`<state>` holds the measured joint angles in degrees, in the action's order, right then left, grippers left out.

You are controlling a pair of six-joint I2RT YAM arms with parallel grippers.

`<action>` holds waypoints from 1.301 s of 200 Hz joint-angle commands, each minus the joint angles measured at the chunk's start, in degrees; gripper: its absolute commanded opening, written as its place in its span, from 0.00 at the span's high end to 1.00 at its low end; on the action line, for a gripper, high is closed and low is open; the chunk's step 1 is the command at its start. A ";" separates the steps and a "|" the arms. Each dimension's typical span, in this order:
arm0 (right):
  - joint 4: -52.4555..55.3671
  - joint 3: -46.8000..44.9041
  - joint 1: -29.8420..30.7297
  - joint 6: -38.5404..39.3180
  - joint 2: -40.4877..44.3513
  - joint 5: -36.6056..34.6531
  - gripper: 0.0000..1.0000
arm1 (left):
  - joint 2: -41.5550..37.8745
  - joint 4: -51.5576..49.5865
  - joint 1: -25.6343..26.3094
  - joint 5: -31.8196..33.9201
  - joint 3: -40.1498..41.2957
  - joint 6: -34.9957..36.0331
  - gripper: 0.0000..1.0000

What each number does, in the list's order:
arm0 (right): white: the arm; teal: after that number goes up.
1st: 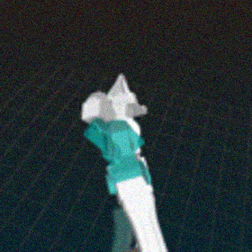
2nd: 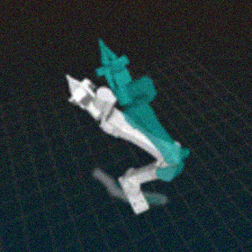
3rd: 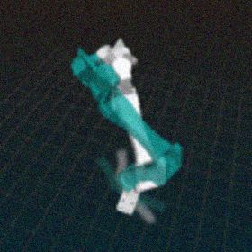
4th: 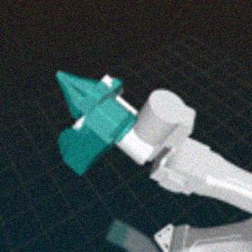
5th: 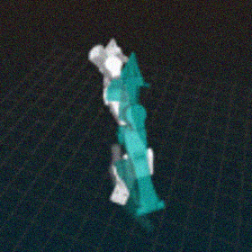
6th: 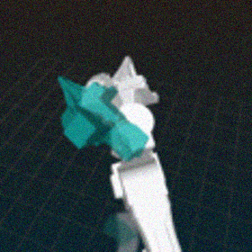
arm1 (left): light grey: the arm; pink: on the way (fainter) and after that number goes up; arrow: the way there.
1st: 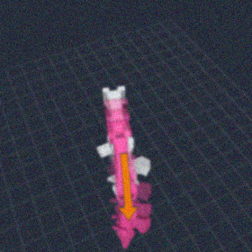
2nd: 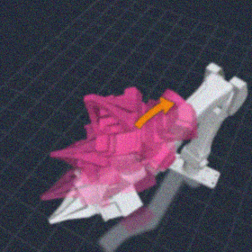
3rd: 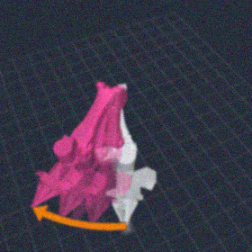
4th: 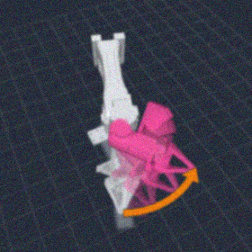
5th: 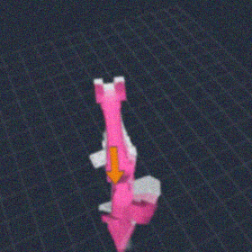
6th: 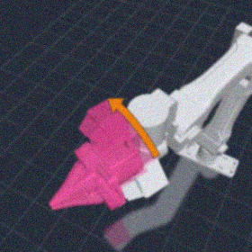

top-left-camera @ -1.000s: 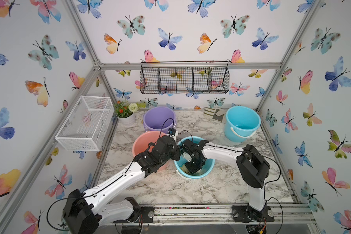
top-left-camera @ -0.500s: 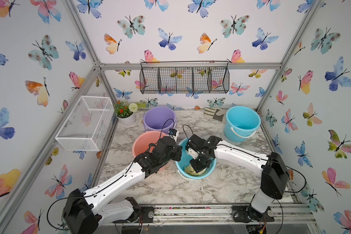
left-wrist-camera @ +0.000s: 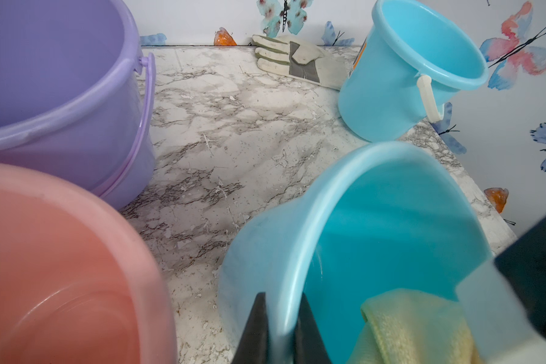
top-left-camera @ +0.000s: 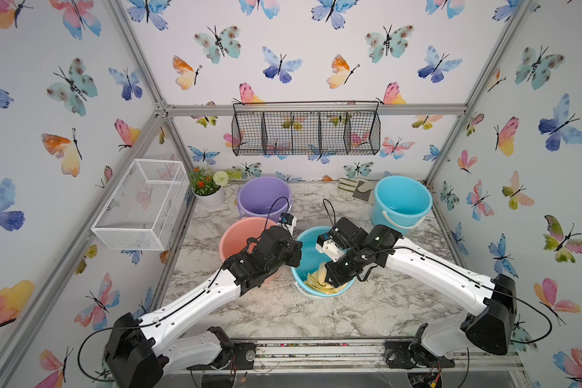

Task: Wipe the inside of the bucket with a cloth
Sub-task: Wipe the dirt from the inside of the bucket.

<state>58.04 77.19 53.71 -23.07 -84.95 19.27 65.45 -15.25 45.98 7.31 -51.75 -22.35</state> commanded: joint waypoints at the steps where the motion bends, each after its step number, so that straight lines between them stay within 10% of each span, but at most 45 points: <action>1: -3.98 -2.22 0.34 -0.80 -1.19 4.64 0.98 | -0.10 1.73 0.08 -0.52 -0.66 -0.50 1.00; 179: -23.37 -7.75 0.34 -0.79 -31.15 7.19 0.98 | -0.34 2.24 0.05 -1.50 -0.37 -1.21 1.00; 260: -21.66 -8.86 0.34 -1.70 -25.47 4.64 0.98 | -0.41 2.30 0.04 -0.65 -0.38 -0.94 1.00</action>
<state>34.41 70.98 52.77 -24.40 -109.95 26.96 65.47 -18.72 45.23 7.22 -51.42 -23.35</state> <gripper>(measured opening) 0.071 0.123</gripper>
